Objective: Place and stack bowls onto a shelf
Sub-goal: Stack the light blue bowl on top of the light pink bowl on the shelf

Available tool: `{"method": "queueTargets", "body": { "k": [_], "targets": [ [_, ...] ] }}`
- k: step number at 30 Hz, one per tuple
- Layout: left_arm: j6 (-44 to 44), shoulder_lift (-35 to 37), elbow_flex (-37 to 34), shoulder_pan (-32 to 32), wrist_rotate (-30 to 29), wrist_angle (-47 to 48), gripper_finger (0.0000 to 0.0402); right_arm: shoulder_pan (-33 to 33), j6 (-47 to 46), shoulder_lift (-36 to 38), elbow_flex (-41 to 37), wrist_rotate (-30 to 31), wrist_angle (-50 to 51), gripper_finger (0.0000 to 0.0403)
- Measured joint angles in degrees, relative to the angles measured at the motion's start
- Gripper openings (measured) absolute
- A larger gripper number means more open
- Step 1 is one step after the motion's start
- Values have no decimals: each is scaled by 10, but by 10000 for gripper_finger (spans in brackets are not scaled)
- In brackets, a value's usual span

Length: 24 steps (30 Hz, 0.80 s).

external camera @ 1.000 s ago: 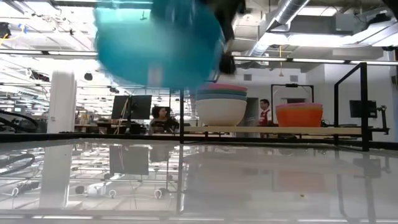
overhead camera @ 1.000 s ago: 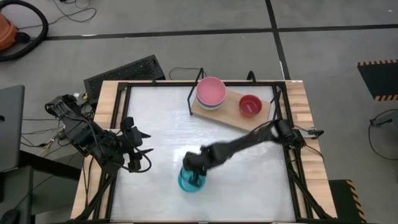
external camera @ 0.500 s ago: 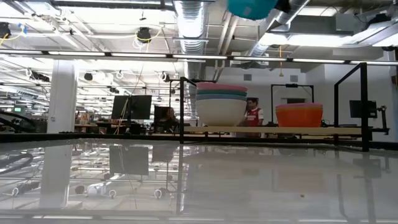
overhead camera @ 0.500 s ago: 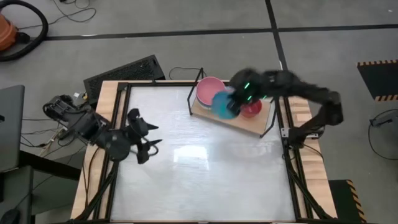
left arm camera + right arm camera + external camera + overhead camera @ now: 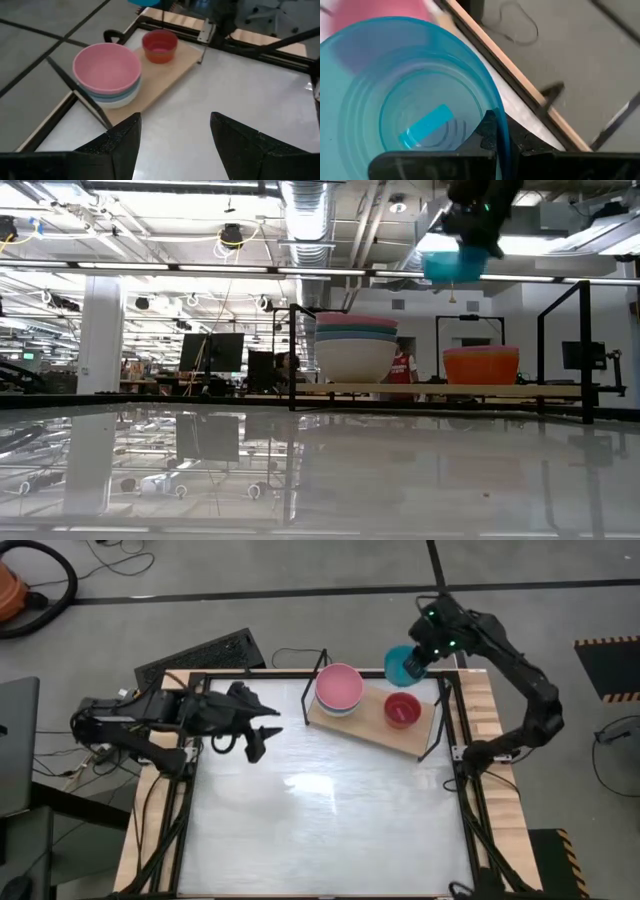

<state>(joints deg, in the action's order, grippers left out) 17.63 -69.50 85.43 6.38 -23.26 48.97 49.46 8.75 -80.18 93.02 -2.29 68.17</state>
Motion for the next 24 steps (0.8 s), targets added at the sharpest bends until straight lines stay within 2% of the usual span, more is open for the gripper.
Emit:
{"method": "queueTargets", "body": {
  "k": [5,11,19,24],
  "targets": [
    [-1,-11,0,-32,5,-1,222,68,37,6,-109,-44,-46,24],
    [-7,-31,-1,-57,16,-11,222,98,77,1,-223,-96,-115,24],
    [-7,-62,-2,-72,40,-31,222,115,108,2,-299,-143,-160,24],
    [-10,-73,-2,-72,41,-38,222,116,111,2,-327,-144,-171,24]
  ]
}}
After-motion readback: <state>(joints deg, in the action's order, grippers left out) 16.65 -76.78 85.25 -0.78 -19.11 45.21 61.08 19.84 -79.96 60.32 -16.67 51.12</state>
